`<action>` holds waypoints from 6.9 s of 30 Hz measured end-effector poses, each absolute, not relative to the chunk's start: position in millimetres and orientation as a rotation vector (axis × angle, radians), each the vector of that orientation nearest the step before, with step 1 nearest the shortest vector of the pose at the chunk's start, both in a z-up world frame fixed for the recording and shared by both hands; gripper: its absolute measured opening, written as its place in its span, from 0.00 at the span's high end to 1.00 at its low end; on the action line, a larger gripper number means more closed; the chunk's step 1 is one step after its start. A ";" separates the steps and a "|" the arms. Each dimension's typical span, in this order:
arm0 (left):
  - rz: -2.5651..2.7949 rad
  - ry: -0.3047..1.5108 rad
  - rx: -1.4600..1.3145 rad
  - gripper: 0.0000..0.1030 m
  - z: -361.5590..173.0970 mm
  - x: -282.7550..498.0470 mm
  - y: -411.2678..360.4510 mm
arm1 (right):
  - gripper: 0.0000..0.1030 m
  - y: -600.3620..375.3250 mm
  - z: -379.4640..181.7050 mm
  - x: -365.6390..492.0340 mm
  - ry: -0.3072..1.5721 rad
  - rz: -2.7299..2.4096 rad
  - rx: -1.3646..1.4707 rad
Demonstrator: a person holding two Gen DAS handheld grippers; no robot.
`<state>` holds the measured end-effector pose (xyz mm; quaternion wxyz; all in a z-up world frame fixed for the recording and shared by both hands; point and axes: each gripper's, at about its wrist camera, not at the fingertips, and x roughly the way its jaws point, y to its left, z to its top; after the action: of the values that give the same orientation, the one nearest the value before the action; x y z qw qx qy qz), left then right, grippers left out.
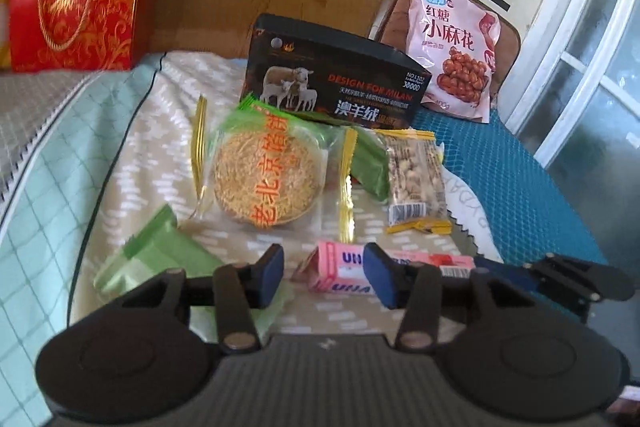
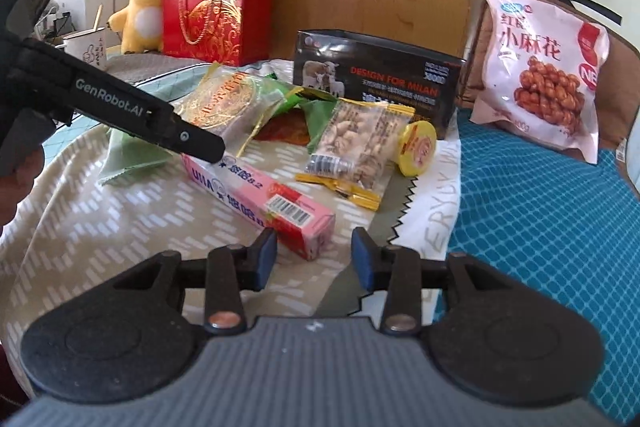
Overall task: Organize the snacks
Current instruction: 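Move the left gripper toward the round mooncake in clear wrapper, then grasp the mooncake with the left gripper and lift it, then carry the mooncake into the black tin box and open the left gripper, then grasp the light-green square pastry with the left gripper, then carry the green pastry into the black tin and release it, then grasp the bright green packet with the left gripper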
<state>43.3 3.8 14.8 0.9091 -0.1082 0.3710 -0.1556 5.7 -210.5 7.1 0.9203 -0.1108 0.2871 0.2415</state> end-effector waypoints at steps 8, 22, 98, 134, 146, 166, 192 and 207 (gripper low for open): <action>-0.385 0.708 -0.258 0.74 48.8 50.6 4.8 | 0.62 -213.5 16.8 13.9 0.555 0.503 -0.173; -0.261 0.595 -0.249 0.74 83.6 230.9 -14.6 | 0.64 -205.7 69.0 198.5 0.447 0.420 -0.063; -0.326 0.622 -0.182 0.72 87.9 235.2 -42.4 | 0.62 -205.0 62.0 194.8 0.407 0.528 -0.233; -0.348 0.811 -0.314 0.61 23.0 66.3 40.6 | 0.52 -210.8 34.0 69.8 0.668 0.770 -0.141; -0.287 0.722 -0.240 0.62 52.4 49.7 31.8 | 0.33 -235.6 26.7 37.4 0.658 0.612 -0.278; -0.517 0.882 -0.187 0.73 22.4 97.9 -50.2 | 0.53 -214.3 8.6 39.9 0.621 0.617 -0.181; -0.311 0.677 -0.266 0.77 56.2 272.1 -23.3 | 0.53 -206.5 65.1 217.0 0.397 0.559 -0.190; -0.196 0.694 -0.230 0.72 55.2 138.6 27.3 | 0.50 -276.7 47.0 103.5 0.497 0.514 -0.011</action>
<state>138.6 27.3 55.2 0.9293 -0.1124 0.3387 -0.0957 103.5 -276.7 47.0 0.9367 -0.0054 0.2435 0.2514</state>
